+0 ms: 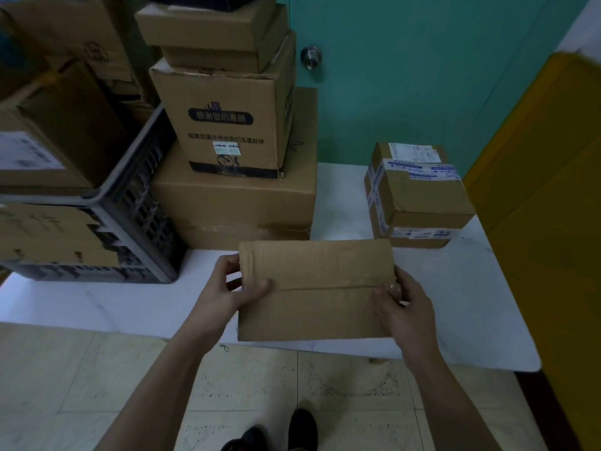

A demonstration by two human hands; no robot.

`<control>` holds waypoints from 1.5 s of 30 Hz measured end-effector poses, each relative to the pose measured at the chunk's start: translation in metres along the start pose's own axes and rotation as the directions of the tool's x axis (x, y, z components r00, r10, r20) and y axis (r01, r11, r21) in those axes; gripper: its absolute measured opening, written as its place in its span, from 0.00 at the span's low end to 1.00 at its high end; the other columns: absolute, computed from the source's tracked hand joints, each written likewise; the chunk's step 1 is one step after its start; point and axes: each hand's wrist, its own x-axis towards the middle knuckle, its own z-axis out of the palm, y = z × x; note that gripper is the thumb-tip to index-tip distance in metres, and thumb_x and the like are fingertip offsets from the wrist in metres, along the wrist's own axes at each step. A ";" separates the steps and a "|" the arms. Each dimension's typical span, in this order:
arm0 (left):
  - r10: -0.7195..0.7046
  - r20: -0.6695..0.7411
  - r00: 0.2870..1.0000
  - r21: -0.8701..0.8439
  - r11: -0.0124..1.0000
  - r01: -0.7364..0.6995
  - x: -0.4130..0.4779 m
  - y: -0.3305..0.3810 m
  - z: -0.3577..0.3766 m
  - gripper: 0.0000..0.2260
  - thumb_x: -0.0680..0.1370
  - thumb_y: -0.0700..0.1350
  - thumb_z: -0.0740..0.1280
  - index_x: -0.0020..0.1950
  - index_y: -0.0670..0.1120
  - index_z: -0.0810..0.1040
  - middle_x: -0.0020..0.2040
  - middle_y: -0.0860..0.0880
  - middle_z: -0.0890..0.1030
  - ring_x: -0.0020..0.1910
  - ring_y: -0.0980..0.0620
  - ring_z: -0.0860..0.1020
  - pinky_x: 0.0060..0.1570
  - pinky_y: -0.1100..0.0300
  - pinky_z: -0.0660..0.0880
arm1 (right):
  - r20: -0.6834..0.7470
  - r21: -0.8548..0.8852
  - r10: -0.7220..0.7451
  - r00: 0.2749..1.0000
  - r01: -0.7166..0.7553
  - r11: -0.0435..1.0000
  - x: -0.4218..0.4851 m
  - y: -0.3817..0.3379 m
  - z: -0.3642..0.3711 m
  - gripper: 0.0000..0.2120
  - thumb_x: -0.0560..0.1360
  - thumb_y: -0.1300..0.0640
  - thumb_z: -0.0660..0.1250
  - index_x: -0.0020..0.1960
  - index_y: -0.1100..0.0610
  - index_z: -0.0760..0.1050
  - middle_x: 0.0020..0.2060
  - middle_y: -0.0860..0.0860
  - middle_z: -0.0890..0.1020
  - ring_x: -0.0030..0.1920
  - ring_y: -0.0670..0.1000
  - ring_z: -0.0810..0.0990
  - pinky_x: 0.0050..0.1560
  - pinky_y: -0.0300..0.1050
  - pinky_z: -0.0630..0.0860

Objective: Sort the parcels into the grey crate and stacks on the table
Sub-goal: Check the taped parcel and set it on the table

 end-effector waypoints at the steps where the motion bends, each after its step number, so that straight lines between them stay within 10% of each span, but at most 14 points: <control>1: -0.024 -0.022 0.999 -0.087 0.996 0.022 -0.003 0.002 0.004 0.29 0.68 0.62 0.78 0.60 0.49 0.73 0.61 0.53 0.77 0.62 0.49 0.77 0.54 0.49 0.77 | -0.002 0.003 -0.026 1.000 0.026 1.000 -0.001 0.002 -0.002 0.23 0.76 0.64 0.69 0.69 0.49 0.72 0.57 0.47 0.78 0.56 0.48 0.76 0.49 0.36 0.71; 6: -0.147 -0.199 0.969 -0.095 0.987 0.130 -0.006 0.002 0.017 0.26 0.78 0.61 0.64 0.59 0.39 0.71 0.57 0.45 0.75 0.57 0.47 0.76 0.54 0.43 0.77 | -0.040 0.041 0.024 0.999 -0.022 0.999 -0.007 0.004 -0.003 0.07 0.76 0.53 0.71 0.50 0.54 0.76 0.47 0.48 0.81 0.50 0.48 0.79 0.49 0.46 0.76; 11: -0.146 -0.174 0.974 -0.087 0.987 0.132 -0.008 0.000 0.017 0.15 0.81 0.50 0.66 0.63 0.44 0.71 0.59 0.46 0.75 0.56 0.48 0.76 0.51 0.46 0.75 | -0.091 -0.018 0.087 0.992 -0.089 0.996 -0.013 -0.001 -0.003 0.17 0.76 0.43 0.67 0.42 0.57 0.71 0.38 0.50 0.78 0.41 0.47 0.76 0.38 0.41 0.68; 14: -0.230 -0.032 0.973 -0.127 0.966 0.225 -0.008 0.001 0.010 0.26 0.70 0.45 0.69 0.68 0.48 0.72 0.62 0.44 0.77 0.58 0.44 0.77 0.55 0.41 0.76 | -0.074 -0.009 0.177 0.981 -0.178 0.984 -0.011 0.003 -0.005 0.23 0.79 0.41 0.62 0.37 0.59 0.66 0.33 0.53 0.73 0.37 0.52 0.73 0.37 0.46 0.66; 18: -0.297 -0.003 0.955 -0.174 0.940 0.292 -0.008 0.004 0.009 0.20 0.73 0.39 0.62 0.65 0.39 0.74 0.55 0.43 0.76 0.50 0.46 0.75 0.38 0.53 0.73 | -0.042 -0.044 0.262 0.964 -0.264 0.964 -0.008 0.015 -0.010 0.11 0.79 0.51 0.63 0.50 0.59 0.75 0.46 0.55 0.79 0.47 0.55 0.78 0.44 0.48 0.70; 23: -0.296 0.006 0.955 -0.108 0.949 0.295 -0.003 0.003 0.012 0.21 0.76 0.49 0.67 0.66 0.41 0.72 0.61 0.42 0.78 0.55 0.46 0.78 0.44 0.49 0.77 | 0.044 -0.012 0.304 0.952 -0.304 0.953 -0.009 0.014 -0.011 0.18 0.81 0.57 0.60 0.69 0.48 0.73 0.57 0.49 0.75 0.58 0.54 0.75 0.61 0.52 0.73; 29: -0.295 0.009 0.955 -0.148 0.945 0.293 -0.005 0.007 0.012 0.27 0.79 0.68 0.56 0.62 0.49 0.79 0.58 0.44 0.78 0.56 0.44 0.78 0.46 0.46 0.77 | 0.126 0.139 0.393 0.911 -0.408 0.902 -0.010 0.013 -0.022 0.09 0.78 0.55 0.65 0.52 0.60 0.79 0.51 0.56 0.84 0.52 0.56 0.81 0.44 0.48 0.75; 36: -0.250 0.020 0.968 -0.181 0.951 0.249 -0.004 0.010 0.013 0.31 0.75 0.72 0.55 0.68 0.54 0.76 0.62 0.46 0.78 0.59 0.46 0.78 0.52 0.45 0.77 | 0.044 0.061 0.379 0.924 -0.382 0.922 -0.005 0.013 -0.015 0.27 0.75 0.35 0.64 0.53 0.60 0.77 0.51 0.56 0.83 0.53 0.56 0.81 0.61 0.61 0.77; 42: -0.247 0.028 0.969 -0.215 0.945 0.248 -0.006 0.012 0.006 0.24 0.80 0.65 0.57 0.36 0.50 0.78 0.43 0.48 0.81 0.44 0.48 0.79 0.48 0.47 0.76 | 0.024 0.275 0.423 0.906 -0.413 0.868 -0.008 0.007 -0.013 0.27 0.79 0.35 0.58 0.43 0.58 0.78 0.47 0.57 0.84 0.51 0.55 0.81 0.56 0.54 0.77; 45: -0.232 0.014 0.973 -0.157 0.960 0.231 -0.005 0.007 0.007 0.10 0.82 0.51 0.64 0.50 0.45 0.77 0.45 0.47 0.78 0.44 0.49 0.78 0.44 0.50 0.75 | 0.028 0.265 0.386 0.922 -0.379 0.886 -0.009 0.002 -0.010 0.24 0.79 0.34 0.56 0.46 0.52 0.80 0.47 0.53 0.84 0.50 0.54 0.82 0.51 0.51 0.76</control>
